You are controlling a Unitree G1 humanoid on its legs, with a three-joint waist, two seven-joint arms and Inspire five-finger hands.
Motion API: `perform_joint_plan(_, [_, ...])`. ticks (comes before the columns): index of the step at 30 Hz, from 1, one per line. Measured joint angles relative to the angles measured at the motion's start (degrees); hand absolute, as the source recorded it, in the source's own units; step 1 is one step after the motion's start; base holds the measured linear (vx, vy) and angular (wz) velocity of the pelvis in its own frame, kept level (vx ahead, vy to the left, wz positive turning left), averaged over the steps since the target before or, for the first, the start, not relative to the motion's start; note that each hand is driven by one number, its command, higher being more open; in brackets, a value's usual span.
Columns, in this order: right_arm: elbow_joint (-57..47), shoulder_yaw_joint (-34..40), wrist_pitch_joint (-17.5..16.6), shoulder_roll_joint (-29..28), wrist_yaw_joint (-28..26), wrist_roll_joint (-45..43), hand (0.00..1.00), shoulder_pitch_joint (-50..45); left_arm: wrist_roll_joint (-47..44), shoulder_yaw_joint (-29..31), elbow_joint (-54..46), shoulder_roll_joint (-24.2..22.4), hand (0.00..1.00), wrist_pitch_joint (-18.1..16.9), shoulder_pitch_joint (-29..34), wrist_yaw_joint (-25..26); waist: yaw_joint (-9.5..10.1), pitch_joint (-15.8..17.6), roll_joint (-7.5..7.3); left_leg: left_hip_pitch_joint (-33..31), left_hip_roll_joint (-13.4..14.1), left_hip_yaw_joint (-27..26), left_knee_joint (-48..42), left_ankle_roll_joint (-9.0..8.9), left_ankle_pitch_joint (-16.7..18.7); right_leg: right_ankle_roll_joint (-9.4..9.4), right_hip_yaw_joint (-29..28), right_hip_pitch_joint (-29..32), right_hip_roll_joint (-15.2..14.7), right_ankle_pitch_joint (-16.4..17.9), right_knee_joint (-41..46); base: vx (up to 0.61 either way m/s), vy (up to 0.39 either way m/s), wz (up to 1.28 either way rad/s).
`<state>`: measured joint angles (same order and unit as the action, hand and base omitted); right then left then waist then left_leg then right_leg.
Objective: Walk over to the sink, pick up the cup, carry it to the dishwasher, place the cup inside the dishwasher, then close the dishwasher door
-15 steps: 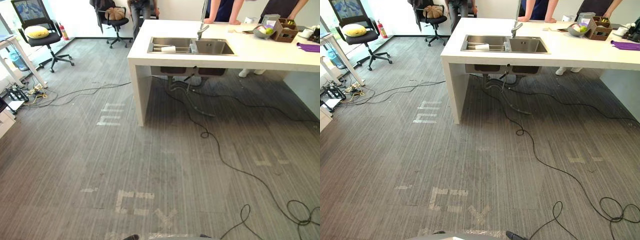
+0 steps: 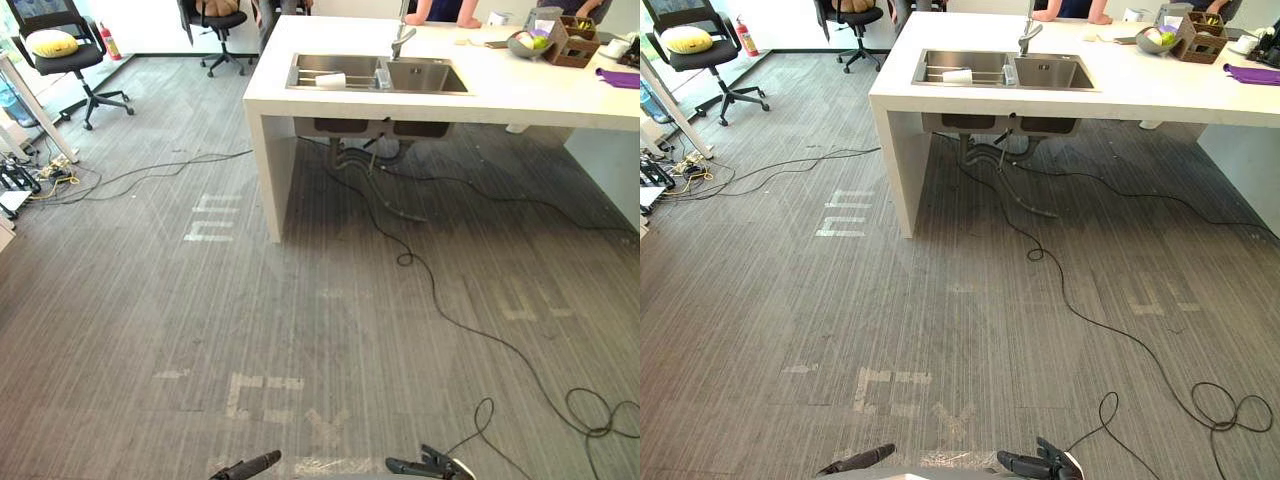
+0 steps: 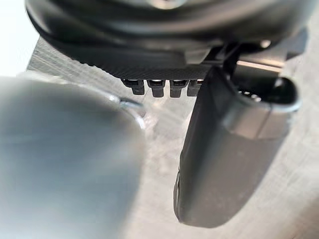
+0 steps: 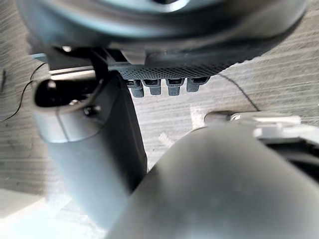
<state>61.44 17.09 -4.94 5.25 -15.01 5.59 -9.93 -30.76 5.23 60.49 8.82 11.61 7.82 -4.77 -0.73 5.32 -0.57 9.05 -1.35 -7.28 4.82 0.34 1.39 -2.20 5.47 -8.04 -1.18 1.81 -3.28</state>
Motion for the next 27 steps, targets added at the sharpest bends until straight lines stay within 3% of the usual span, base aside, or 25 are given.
perform_joint_plan(3, [0.0,0.4,-1.9,-0.1,-2.8,-3.7,1.00,-0.9,-6.4,1.5,0.2,-1.3,1.00,-2.8,1.0,3.5,0.09,0.0,-0.08,0.0,-0.1,0.4,0.0,0.03,0.0,0.03,1.0,-0.2,-0.1,0.0,0.0,-0.04,-0.035,0.07])
perform_joint_plan(7, [0.2,1.4,-3.5,-0.7,-7.2,-8.8,1.00,-1.9,-8.5,4.5,1.2,-3.0,1.00,-5.9,1.9,4.7,0.24,0.1,-0.25,0.0,-0.1,0.8,0.1,0.20,-0.1,0.31,1.4,-0.3,-0.1,0.2,0.0,-0.05,-0.043,0.05])
perform_joint_plan(13, [1.2,4.5,-7.2,-2.0,-12.2,-13.4,1.00,-2.6,-17.3,6.9,2.9,-3.9,1.00,-5.9,2.3,4.7,0.21,0.2,-0.55,0.0,-0.2,1.5,0.1,0.33,-0.2,0.59,2.1,-0.6,-0.1,0.4,0.1,-0.04,-0.039,0.06])
perform_joint_plan(19, [1.4,6.6,-9.4,-2.9,-13.4,-13.2,1.00,-2.9,-17.7,7.4,3.9,-3.8,1.00,-5.8,2.5,4.1,0.12,0.4,-0.82,0.1,-0.3,1.7,0.2,0.35,-0.2,0.58,2.4,-0.7,-0.2,0.6,0.3,-0.04,-0.033,0.04])
perform_joint_plan(21, [1.5,7.8,-12.1,-3.3,-14.4,-13.2,1.00,-4.1,-17.5,7.5,4.7,-3.6,1.00,-5.5,2.4,3.4,-0.22,0.5,-0.81,0.5,-0.8,2.0,0.3,0.86,0.4,0.00,3.4,1.6,-1.4,4.8,7.1,-0.04,-0.016,0.26])
perform_joint_plan(22, [1.4,8.6,-12.9,-3.5,-14.7,-13.2,1.00,-4.9,-17.5,7.5,4.7,-3.3,1.00,-5.2,2.4,3.0,-0.23,0.5,-1.21,0.7,-1.4,1.9,0.1,1.86,1.1,-1.25,4.2,3.7,-3.0,8.4,12.9,-0.01,0.019,0.43])
perform_joint_plan(23, [1.4,9.8,-12.9,-3.5,-15.1,-13.3,1.00,-6.0,-17.5,7.4,4.8,-3.2,1.00,-5.0,2.4,3.0,-0.22,0.6,-1.44,0.8,-2.1,1.7,-0.1,2.46,1.5,-3.68,5.1,6.0,-4.9,11.0,19.4,0.01,0.032,0.36])
perform_joint_plan(24, [1.4,10.1,-12.8,-3.3,-15.3,-13.5,1.00,-5.9,-17.6,7.4,4.8,-3.4,1.00,-5.1,2.5,3.0,0.01,0.8,-1.22,0.8,-2.3,1.5,0.0,2.70,1.6,-4.06,5.5,8.1,-5.7,11.3,23.7,0.03,0.079,0.06])
perform_joint_plan(26, [0.9,11.9,-12.7,-3.3,-16.9,-15.6,1.00,-4.4,-17.6,7.8,4.9,-3.1,1.00,-5.0,3.2,3.1,-0.34,1.8,-1.15,2.2,-2.6,0.7,-0.4,3.92,1.7,-2.60,7.1,16.8,-8.4,11.4,41.4,0.06,0.102,-0.18])
perform_joint_plan(27, [1.1,12.2,-12.5,-3.2,-17.3,-15.7,1.00,-4.3,-17.6,7.9,5.0,-3.0,1.00,-5.0,3.5,3.3,-0.39,1.9,-1.31,2.8,-2.5,0.7,-0.7,4.19,2.1,-2.59,7.3,17.3,-8.3,11.8,42.5,0.12,0.081,-0.02])
